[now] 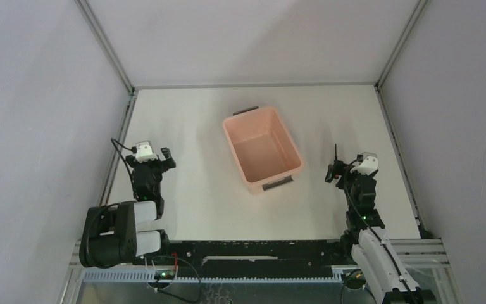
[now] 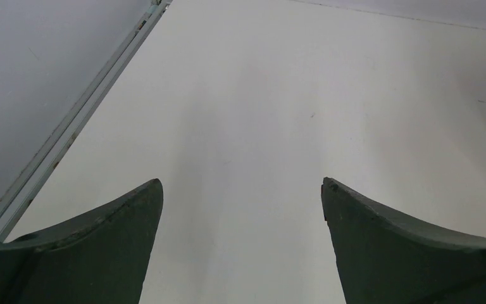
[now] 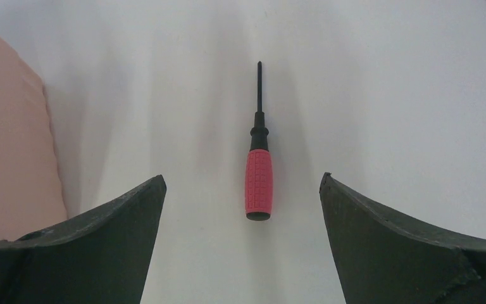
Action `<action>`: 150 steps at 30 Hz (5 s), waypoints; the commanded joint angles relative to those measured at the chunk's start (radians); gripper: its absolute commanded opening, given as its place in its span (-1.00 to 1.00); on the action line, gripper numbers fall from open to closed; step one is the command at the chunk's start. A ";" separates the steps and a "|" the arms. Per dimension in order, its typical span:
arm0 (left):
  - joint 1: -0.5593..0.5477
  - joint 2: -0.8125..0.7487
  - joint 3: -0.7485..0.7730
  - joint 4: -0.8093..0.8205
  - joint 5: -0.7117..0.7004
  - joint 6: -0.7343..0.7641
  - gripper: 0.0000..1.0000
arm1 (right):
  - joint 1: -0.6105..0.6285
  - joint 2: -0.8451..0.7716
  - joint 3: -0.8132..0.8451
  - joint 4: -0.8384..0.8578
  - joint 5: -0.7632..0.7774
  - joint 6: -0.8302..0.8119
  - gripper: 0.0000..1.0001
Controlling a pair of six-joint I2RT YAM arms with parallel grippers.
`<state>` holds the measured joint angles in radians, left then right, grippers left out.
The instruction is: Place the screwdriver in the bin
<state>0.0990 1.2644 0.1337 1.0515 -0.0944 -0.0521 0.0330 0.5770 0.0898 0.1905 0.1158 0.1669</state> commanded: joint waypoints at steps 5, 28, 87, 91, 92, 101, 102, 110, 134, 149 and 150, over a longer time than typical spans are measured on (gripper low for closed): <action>-0.005 -0.010 0.047 0.024 -0.005 0.016 1.00 | -0.002 0.014 0.046 0.020 -0.006 0.009 0.99; -0.005 -0.010 0.046 0.024 -0.005 0.017 1.00 | -0.021 0.760 0.960 -0.875 0.012 0.076 0.99; -0.004 -0.009 0.047 0.024 -0.005 0.016 1.00 | 0.567 0.820 1.456 -1.150 0.114 0.168 -0.74; -0.006 -0.010 0.047 0.024 -0.005 0.017 1.00 | 0.646 0.926 1.507 -1.107 0.108 0.189 -0.74; -0.005 -0.010 0.046 0.024 -0.005 0.016 1.00 | 0.656 0.951 1.514 -1.095 0.102 0.195 -0.74; -0.005 -0.011 0.046 0.024 -0.005 0.016 1.00 | 0.673 1.198 1.506 -1.016 0.130 0.292 -0.74; -0.006 -0.011 0.047 0.024 -0.005 0.017 0.99 | 0.673 1.224 1.504 -1.013 0.146 0.306 -0.74; -0.005 -0.010 0.047 0.024 -0.005 0.016 1.00 | 0.658 1.335 1.421 -0.899 0.123 0.393 -0.68; -0.005 -0.010 0.046 0.024 -0.005 0.017 0.99 | 0.680 1.157 1.430 -0.946 0.180 0.318 0.38; -0.006 -0.011 0.046 0.024 -0.005 0.016 1.00 | 0.232 0.649 1.130 -0.953 0.220 0.063 0.99; -0.005 -0.010 0.046 0.024 -0.005 0.017 1.00 | 0.180 0.622 1.095 -0.940 0.196 0.061 0.99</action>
<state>0.0982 1.2644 0.1337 1.0515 -0.0948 -0.0521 0.3630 1.2858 1.2736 -0.7757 0.3874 0.3058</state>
